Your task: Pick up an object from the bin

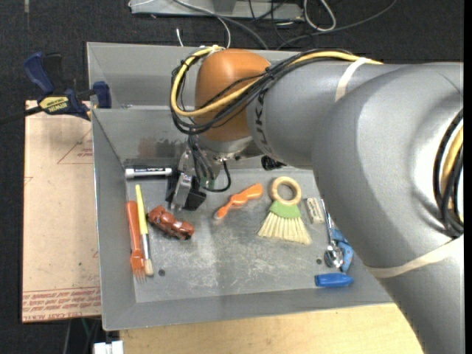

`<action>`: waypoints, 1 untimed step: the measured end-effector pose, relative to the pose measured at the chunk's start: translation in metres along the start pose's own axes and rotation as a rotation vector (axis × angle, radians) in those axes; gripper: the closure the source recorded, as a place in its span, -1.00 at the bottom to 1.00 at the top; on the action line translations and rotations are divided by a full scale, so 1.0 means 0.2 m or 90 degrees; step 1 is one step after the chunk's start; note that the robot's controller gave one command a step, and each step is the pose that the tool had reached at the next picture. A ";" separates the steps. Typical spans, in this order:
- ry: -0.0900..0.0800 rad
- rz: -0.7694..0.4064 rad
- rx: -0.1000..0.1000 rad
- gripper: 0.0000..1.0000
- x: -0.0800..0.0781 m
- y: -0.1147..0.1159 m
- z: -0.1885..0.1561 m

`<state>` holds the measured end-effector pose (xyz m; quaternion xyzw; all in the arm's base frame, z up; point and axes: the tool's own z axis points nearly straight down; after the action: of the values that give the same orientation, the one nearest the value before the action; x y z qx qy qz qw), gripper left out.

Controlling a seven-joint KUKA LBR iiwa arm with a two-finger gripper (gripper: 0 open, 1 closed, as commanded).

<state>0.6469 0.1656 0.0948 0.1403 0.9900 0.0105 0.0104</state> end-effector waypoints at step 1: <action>0.004 0.000 0.002 1.00 0.00 0.00 -0.20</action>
Offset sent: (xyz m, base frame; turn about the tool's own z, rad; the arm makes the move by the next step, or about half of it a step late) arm -0.0022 -0.0005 0.0991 0.0003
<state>0.6450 0.1651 0.1349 0.1401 0.9901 0.0095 0.0071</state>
